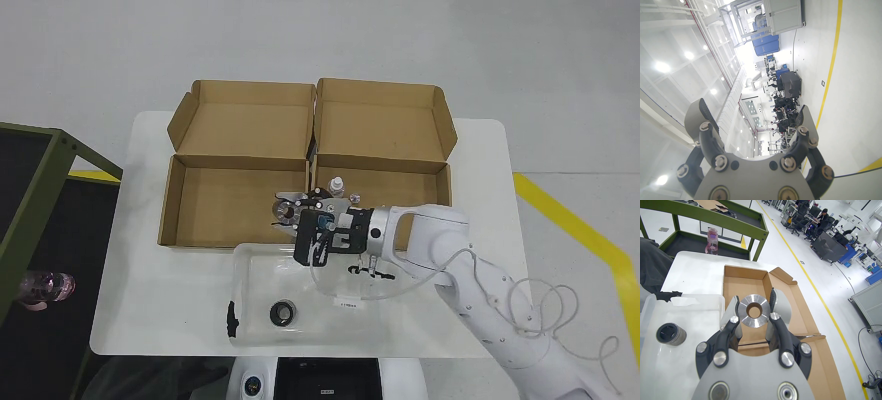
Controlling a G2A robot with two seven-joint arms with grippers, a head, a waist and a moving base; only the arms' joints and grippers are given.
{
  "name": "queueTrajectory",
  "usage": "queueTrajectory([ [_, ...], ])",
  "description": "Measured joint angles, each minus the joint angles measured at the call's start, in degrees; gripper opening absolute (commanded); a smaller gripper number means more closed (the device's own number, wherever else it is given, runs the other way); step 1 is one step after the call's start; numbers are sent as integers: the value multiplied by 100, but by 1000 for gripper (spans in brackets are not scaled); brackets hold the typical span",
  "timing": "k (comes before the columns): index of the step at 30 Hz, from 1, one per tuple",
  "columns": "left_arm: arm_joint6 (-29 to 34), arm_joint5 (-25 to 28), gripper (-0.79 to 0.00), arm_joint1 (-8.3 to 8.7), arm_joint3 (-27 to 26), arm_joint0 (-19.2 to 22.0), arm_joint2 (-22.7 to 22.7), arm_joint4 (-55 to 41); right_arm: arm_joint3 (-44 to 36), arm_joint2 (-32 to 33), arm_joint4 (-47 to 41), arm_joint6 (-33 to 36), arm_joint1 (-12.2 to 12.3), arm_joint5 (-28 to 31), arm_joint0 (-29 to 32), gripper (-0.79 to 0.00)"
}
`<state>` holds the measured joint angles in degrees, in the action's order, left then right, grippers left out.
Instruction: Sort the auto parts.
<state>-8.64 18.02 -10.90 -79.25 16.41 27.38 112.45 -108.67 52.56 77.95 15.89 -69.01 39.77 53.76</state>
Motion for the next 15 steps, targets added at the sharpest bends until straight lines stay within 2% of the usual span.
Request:
queueTrajectory([
  [7, 0, 0, 0, 0, 0, 0, 0, 0, 44, -36, 81, -31, -32, -17, -152, -785],
  [15, 0, 0, 0, 0, 0, 0, 0, 0, 529, -217, -56, -67, -136, -131, -496, -785],
])
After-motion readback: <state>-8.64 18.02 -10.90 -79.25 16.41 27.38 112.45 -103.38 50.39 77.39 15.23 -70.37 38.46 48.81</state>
